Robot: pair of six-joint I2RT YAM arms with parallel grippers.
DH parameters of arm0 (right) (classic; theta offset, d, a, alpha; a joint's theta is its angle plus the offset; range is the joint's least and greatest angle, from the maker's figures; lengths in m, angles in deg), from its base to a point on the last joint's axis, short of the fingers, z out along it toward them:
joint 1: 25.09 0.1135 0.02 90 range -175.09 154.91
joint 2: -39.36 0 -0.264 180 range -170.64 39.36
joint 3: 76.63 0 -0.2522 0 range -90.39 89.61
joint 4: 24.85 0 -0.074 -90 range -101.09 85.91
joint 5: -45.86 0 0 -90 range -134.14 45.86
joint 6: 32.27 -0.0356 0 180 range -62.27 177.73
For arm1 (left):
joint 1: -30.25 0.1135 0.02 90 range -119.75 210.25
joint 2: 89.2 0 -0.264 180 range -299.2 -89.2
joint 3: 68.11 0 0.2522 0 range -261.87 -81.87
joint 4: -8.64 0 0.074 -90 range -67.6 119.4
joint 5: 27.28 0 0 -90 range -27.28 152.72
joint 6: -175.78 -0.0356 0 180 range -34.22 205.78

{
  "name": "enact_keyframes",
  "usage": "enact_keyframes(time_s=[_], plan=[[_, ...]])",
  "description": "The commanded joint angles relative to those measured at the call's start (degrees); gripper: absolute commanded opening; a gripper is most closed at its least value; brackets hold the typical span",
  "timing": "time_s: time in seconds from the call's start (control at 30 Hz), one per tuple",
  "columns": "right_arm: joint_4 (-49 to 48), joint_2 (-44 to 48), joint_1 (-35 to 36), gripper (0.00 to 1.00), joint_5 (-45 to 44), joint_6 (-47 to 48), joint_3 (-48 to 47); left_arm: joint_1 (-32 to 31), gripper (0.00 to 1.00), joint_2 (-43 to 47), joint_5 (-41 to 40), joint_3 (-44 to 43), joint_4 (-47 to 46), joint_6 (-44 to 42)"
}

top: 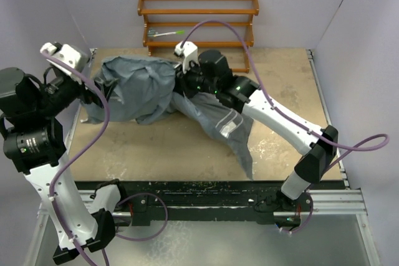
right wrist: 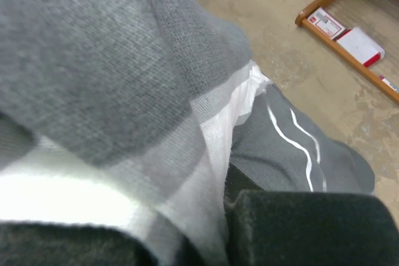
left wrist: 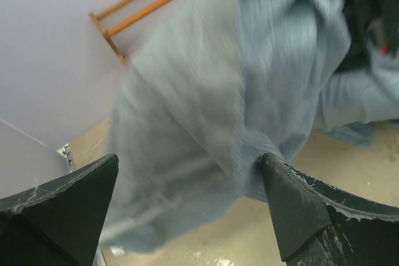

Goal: Remove the pillowcase from the pillow

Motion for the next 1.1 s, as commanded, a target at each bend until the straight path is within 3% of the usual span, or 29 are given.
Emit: enact_keyframes(time_s=[0.0,0.17,0.43,0.63,0.93,1.07], plan=[[4.76,-2.03,-0.82,0.0,1.79,-9.82,-12.86,0.08,0.99,3.57,-0.43,3.72,-0.31,-6.47],[8.58,-5.51,-1.56,0.0,1.92,-15.14,-18.21,0.1,0.99,6.53,1.49,6.08,-2.17,-5.54],[3.37,-4.79,-1.33,0.0,7.94,-16.79,-16.05,0.1,0.97,8.03,5.05,16.1,-2.37,-7.52],[-1.03,-3.55,0.24,0.0,11.5,-16.16,-11.87,0.03,0.93,6.9,2.82,22.17,-12.76,-1.82],[0.64,-5.71,3.39,0.0,12.77,-12.49,-13.48,-2.08,0.91,1.44,5.48,21.84,-16.39,1.36],[1.23,-6.9,3.75,0.0,13.35,-12.0,-14.52,-3.92,0.84,0.21,4.88,22.05,-15.13,0.8]])
